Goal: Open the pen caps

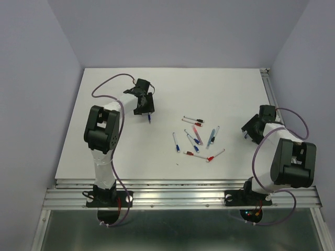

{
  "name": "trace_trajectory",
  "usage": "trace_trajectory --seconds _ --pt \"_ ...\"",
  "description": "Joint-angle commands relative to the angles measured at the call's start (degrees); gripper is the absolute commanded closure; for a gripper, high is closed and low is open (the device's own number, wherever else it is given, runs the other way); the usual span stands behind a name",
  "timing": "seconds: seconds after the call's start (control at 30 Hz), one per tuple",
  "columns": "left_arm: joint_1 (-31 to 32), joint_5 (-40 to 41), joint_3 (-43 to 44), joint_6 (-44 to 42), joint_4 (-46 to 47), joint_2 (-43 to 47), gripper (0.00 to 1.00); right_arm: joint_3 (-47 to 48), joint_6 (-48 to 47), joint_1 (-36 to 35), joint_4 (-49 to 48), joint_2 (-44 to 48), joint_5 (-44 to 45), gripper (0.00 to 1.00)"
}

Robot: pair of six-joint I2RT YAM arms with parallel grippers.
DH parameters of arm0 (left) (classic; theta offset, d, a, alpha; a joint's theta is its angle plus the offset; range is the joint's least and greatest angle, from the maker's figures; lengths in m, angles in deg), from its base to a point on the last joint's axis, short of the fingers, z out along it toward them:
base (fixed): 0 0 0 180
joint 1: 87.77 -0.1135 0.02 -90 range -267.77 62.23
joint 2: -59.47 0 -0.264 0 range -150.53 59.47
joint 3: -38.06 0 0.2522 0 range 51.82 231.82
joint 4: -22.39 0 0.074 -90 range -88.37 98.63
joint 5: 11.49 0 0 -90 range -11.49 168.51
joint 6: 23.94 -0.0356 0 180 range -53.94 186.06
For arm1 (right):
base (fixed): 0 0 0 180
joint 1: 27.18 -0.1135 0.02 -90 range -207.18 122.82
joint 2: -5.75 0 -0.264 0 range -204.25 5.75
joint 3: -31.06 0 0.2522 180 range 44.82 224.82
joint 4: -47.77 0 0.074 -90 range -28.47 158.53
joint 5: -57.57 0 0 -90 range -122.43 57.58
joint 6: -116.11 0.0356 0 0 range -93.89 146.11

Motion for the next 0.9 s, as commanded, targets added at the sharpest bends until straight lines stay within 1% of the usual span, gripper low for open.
trace_trajectory --seconds 0.0,0.03,0.07,0.1,0.13,0.2,0.23,0.3,0.4,0.47,0.53,0.57,0.67,0.73,0.8,0.87 --pt "0.75 -2.34 -2.29 1.0 2.35 10.13 0.25 0.75 -1.23 0.47 0.88 5.14 -0.87 0.24" --pt "0.92 -2.78 -2.73 1.0 2.7 11.01 0.22 0.92 -1.67 0.47 1.14 6.02 -1.31 0.19" --pt "1.27 -3.13 -3.52 1.17 3.14 12.67 0.2 1.1 -3.33 0.47 1.06 7.94 -2.62 0.0" --pt "2.06 -3.13 -3.96 1.26 3.4 13.47 0.17 1.18 -3.61 0.47 1.06 8.92 -3.07 0.0" --pt "2.76 -3.31 -4.66 1.26 3.58 14.18 0.17 1.19 -3.7 0.47 1.15 9.71 -3.42 0.0" --pt "4.17 -3.4 -5.02 1.0 4.11 15.85 0.13 0.66 -5.18 0.39 0.62 12.87 -6.23 0.0" --pt "6.09 -3.48 -5.02 0.74 4.2 16.29 0.12 0.31 -5.54 0.39 -0.42 13.93 -7.02 0.0" --pt "8.12 -3.13 -4.85 0.47 4.28 16.56 0.11 -0.74 -7.2 -0.4 -2.36 16.74 -13.32 0.0" --pt "11.47 -2.61 -4.41 1.17 2.71 16.82 0.1 -2.42 -8.44 -2.51 -4.3 18.94 -16.34 0.0" --pt "13.83 0.97 -3.27 5.12 -2.01 16.73 0.09 -2.33 -8.71 -4.0 -3.17 20.08 -15.03 0.0" --pt "15.59 2.49 -3.7 7.32 -3.44 16.99 0.09 -2.77 -8.36 -4.89 -3.16 21.4 -13.36 0.0" --pt "16.21 2.41 -4.4 9.16 -3.97 16.73 0.09 -3.55 -8.18 -4.97 -4.12 21.84 -13.44 0.0" --pt "18.76 -1.37 -5.72 11.8 -4.24 15.77 0.09 -4.96 -6.34 -4.98 -6.67 23.86 -14.41 0.0" --pt "21.13 -1.46 -6.34 13.3 -4.42 14.36 0.09 -5.93 -3.89 -5.06 -8.95 24.92 -14.5 0.0" --pt "22.28 -1.81 -7.04 14.7 -4.77 12.35 0.09 -6.46 -0.55 -4.97 -10.28 26.15 -11.53 0.0" --pt "23.42 -1.47 -7.04 15.58 -5.47 11.03 0.12 -5.76 2.36 -4.97 -8.71 26.77 -9.67 0.0"
